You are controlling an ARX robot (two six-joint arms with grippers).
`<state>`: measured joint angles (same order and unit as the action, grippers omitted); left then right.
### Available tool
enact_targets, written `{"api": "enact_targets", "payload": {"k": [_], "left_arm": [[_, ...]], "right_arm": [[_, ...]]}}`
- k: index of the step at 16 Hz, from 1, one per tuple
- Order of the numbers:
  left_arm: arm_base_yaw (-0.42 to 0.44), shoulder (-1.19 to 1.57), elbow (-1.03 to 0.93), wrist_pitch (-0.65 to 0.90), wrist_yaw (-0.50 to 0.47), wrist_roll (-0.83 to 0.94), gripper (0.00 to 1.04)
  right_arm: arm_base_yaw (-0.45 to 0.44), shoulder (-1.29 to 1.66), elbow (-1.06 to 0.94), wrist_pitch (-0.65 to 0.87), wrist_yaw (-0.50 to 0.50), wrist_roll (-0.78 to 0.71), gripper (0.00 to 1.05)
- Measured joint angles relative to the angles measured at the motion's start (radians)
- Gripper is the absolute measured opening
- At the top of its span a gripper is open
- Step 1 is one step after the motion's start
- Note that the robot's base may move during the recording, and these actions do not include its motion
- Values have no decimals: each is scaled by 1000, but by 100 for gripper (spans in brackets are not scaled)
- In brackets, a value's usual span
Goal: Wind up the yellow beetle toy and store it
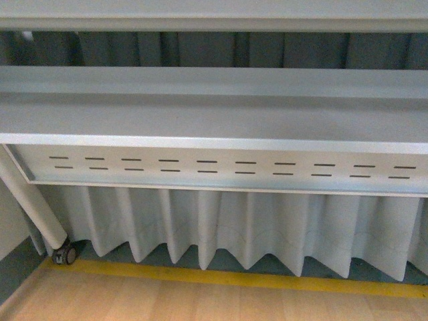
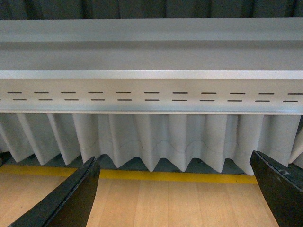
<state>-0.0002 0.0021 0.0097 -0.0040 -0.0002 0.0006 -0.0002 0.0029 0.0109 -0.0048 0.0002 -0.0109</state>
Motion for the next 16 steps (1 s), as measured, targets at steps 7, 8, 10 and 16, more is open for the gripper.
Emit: {"api": "enact_targets", "payload": {"k": [7,8,10,16], "left_arm": [[0,0,0,0,0,0,98],[0,0,0,0,0,0,98],[0,0,0,0,0,0,98],[0,0,0,0,0,0,98]], "right_arm": [[0,0,0,0,0,0,98],[0,0,0,0,0,0,98],[0,0,0,0,0,0,98],[0,0,0,0,0,0,98]]}}
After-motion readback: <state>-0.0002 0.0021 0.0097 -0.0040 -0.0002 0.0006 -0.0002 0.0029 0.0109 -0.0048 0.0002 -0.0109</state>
